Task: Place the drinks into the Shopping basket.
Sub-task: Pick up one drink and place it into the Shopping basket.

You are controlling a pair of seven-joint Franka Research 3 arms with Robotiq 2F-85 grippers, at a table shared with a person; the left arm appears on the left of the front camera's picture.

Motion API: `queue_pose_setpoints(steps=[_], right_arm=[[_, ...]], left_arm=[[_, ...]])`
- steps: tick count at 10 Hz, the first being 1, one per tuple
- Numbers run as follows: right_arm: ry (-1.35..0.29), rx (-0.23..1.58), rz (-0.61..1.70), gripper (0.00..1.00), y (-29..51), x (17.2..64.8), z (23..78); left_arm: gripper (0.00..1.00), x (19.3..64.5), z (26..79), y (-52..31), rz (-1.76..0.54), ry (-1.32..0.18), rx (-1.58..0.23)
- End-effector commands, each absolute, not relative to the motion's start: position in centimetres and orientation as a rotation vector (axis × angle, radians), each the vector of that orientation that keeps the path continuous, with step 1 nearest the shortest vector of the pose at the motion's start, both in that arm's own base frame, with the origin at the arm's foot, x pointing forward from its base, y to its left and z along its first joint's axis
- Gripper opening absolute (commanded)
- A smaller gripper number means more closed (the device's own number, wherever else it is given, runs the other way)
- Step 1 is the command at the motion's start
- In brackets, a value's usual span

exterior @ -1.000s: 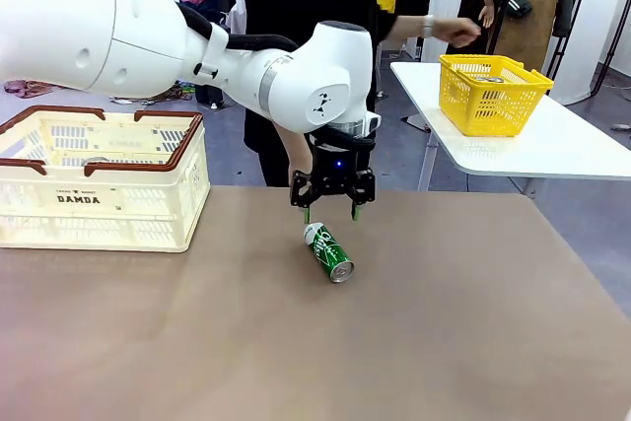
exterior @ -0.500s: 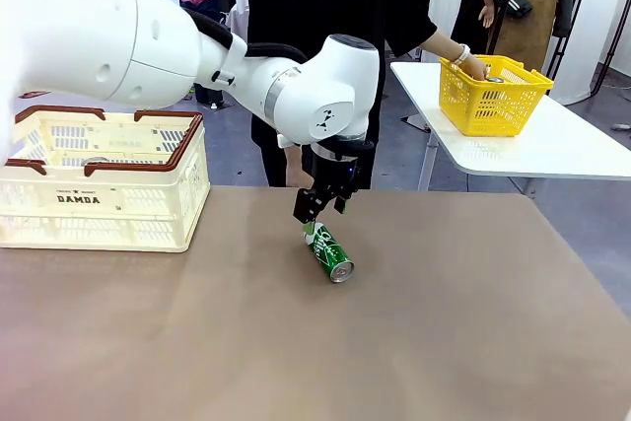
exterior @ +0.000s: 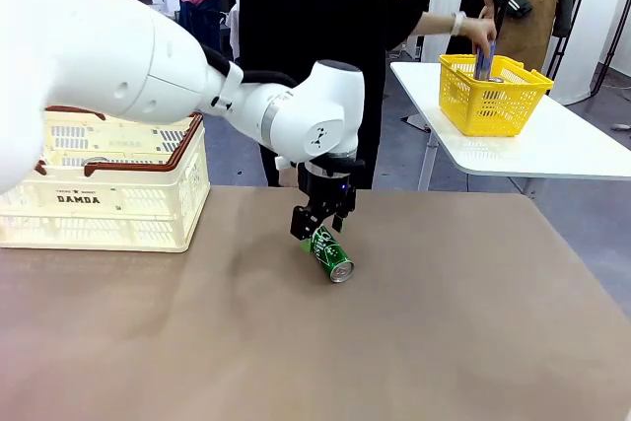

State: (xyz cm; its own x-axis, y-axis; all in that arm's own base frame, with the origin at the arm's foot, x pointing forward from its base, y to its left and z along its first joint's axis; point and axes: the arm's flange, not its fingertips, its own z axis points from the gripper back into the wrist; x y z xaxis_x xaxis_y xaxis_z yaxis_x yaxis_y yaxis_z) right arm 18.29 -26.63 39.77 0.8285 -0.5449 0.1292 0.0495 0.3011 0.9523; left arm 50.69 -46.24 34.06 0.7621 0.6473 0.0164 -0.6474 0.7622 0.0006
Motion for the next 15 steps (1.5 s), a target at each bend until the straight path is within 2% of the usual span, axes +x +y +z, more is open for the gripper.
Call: queue_pose_setpoints(steps=[1,3,5,8,9,11,13,15], right_arm=[[-0.508,1.221,-0.397,1.00,-26.7,18.5,39.9],[-0.508,1.221,-0.397,1.00,-26.7,18.5,39.9],[-0.508,1.221,-0.397,1.00,-26.7,18.5,39.9],[-0.508,1.221,-0.397,1.00,-26.7,18.5,39.9],[-0.508,1.221,-0.397,1.00,-26.7,18.5,39.9],[-0.508,1.221,-0.397,1.00,-26.7,18.5,39.9],[-0.508,1.221,-0.397,1.00,-26.7,18.5,39.9],[-0.508,1.221,-0.397,1.00,-26.7,18.5,39.9]], left_arm=[[1.00,50.8,32.3,-45.7,0.669,0.005,-0.020],[1.00,50.9,31.6,-45.8,0.668,0.025,0.007],[1.00,50.0,33.2,-45.0,0.659,0.036,-0.024],[1.00,46.1,45.0,-39.5,0.495,-0.047,-0.294],[1.00,44.7,47.6,-37.0,0.466,-0.008,-0.329],[1.00,42.0,53.0,-27.4,0.344,0.157,-0.418],[1.00,37.3,54.6,-17.7,0.328,0.259,-0.473],[1.00,30.4,53.0,-10.7,0.368,0.191,-0.574]])
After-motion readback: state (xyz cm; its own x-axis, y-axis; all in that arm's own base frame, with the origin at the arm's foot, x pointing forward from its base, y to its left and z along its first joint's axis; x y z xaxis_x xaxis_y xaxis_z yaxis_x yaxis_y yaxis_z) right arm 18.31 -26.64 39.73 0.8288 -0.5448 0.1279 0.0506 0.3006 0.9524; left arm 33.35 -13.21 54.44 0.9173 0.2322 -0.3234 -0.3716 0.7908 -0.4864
